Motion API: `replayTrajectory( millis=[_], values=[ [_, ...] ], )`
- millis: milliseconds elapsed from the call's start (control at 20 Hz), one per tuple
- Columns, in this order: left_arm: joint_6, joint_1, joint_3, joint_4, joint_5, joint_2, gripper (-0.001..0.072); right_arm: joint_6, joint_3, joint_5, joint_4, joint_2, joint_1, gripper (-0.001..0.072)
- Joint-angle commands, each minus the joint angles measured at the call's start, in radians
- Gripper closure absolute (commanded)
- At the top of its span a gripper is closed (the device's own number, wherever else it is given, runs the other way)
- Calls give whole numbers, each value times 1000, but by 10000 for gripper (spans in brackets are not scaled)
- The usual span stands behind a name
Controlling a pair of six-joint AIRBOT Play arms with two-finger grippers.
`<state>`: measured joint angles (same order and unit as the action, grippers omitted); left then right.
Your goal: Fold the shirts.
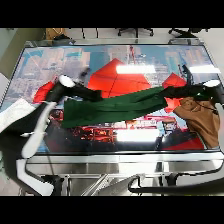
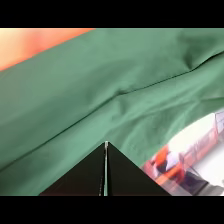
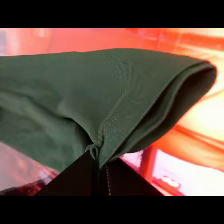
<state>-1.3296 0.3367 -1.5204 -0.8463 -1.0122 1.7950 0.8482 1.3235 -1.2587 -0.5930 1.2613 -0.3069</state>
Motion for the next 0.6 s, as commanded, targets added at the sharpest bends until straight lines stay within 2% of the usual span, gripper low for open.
replayTrajectory(
  millis=[0,150,350,450,550],
  values=[
    [-58,193,-122,11,111,189,692,21,29,-80,12,-116,-18,690],
    [-129,281,-317,10,100,337,692,20,87,-131,76,-190,-18,690],
    [-191,325,-511,11,62,459,692,21,117,-192,126,-230,-16,690],
    [-190,316,-568,13,-5,462,692,33,116,-202,123,-225,-16,690],
    [-179,277,-578,12,-127,400,691,37,116,-210,123,-211,-15,690]
  ],
)
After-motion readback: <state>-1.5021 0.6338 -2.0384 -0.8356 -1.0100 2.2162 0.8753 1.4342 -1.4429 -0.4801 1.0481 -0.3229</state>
